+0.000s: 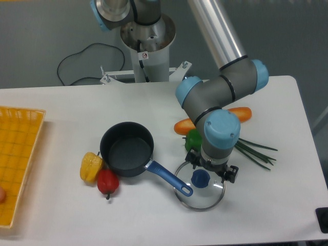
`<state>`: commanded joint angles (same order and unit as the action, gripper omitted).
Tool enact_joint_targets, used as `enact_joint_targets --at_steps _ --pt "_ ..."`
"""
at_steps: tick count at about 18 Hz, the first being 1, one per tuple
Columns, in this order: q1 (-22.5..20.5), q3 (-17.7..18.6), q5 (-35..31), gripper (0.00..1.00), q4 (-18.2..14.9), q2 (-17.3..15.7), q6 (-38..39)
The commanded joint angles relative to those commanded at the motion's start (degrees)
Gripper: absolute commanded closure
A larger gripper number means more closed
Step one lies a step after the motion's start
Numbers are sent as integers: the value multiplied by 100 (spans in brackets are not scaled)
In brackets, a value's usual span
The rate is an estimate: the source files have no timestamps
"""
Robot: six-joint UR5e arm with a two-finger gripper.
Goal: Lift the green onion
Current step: 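Move the gripper over the green onion bunch beside the carrot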
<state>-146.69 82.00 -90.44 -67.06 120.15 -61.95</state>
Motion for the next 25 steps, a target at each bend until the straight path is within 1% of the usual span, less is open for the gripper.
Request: enact_joint_targets --at_steps 1,2,5,7,10,12,15,17,18,20,21,25 --pt "0 26 -9 0 0 -27 -158" --pt "-9 157 0 0 8 -123 -247" --pt "-114 263 -18 0 -44 -246 -379" --pt "-228 465 -35 0 -70 -422 -703" --pt "-430 808 -175 0 -79 -703 -1397" --pt "-466 914 -228 0 -88 -712 -1662" --pt "-449 1028 -465 0 -158 -730 -1777" --pt "-440 1186 -641 0 -150 -756 -2257" --pt "-448 1248 -668 0 -141 -774 -2574" --pt "-475 1405 -677 0 -123 -835 -2971" --pt "-492 1493 -668 0 -115 -835 -3138" --pt "-501 1599 -720 0 -123 -844 -3464"
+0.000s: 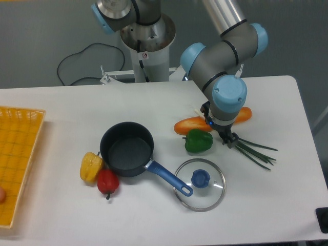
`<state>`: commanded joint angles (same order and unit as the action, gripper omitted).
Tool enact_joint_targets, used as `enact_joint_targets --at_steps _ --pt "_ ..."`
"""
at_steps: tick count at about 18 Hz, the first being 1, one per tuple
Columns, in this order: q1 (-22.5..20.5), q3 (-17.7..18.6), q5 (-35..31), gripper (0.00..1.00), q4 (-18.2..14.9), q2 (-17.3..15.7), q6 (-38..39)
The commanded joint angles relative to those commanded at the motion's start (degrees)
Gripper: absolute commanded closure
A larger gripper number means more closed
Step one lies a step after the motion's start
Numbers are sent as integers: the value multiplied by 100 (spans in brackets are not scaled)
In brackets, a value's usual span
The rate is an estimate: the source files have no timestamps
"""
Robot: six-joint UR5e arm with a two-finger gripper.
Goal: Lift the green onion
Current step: 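Move the gripper over the green onion bunch beside the carrot, then lower the gripper onto the green onion stalks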
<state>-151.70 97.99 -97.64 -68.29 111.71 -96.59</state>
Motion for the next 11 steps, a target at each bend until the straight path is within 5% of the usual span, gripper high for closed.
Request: enact_joint_targets --at_steps 11 --pt "-211 247 -150 0 26 -62 -1854"
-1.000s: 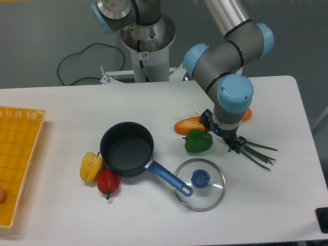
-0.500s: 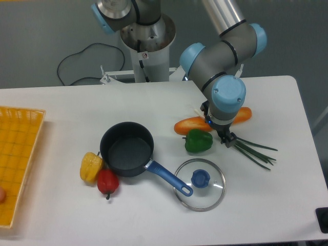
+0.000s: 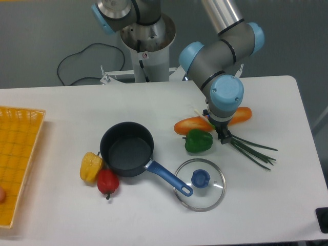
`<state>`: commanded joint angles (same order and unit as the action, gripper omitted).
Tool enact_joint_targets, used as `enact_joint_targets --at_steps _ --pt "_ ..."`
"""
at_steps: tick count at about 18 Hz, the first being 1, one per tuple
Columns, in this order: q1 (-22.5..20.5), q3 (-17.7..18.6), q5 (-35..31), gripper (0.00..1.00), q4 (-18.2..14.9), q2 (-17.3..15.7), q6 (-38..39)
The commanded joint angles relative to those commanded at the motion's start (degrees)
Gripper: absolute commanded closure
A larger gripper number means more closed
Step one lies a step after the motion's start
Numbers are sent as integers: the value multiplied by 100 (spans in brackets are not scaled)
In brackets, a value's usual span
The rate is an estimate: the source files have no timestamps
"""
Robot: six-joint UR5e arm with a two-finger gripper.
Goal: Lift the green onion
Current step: 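Lower the gripper onto the green onion stalks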
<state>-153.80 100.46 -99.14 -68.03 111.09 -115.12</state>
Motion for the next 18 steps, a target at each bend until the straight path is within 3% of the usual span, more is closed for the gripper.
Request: enact_joint_targets --at_steps 3,10,12,15,18 --pt "-115 26 -35 0 -9 -17 -632" --pt "-115 597 589 0 88 -132 -1442" --pt "-228 493 642 0 18 -219 -1504" --pt "-457 580 694 0 -105 -404 -2100" --pt "-554 659 703 0 -105 -475 -2163"
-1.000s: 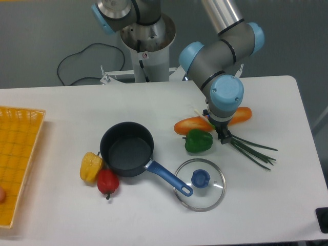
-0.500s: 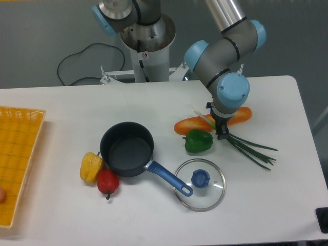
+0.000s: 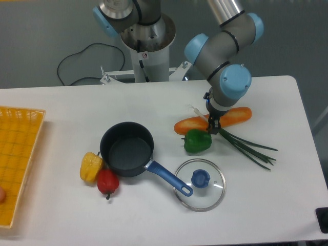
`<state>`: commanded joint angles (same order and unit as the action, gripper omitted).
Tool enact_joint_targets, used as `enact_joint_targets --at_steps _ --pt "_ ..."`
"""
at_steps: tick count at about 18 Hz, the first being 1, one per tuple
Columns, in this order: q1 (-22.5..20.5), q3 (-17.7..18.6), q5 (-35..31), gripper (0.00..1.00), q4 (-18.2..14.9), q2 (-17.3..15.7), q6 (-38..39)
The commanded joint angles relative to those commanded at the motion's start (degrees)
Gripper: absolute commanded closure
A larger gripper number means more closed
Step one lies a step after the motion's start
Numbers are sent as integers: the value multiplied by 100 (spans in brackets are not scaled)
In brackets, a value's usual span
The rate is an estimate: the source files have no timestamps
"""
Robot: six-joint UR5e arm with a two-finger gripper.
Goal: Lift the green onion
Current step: 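Lower the gripper onto the green onion stalks, then close the gripper around the green onion stalks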
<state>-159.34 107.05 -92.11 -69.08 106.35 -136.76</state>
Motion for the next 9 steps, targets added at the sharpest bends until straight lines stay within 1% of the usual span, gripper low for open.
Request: enact_joint_targets --at_steps 3,5,9 --pt "9 140 26 0 0 0 18" --pt "-26 263 184 0 9 17 18" --pt "0 325 299 0 0 0 61"
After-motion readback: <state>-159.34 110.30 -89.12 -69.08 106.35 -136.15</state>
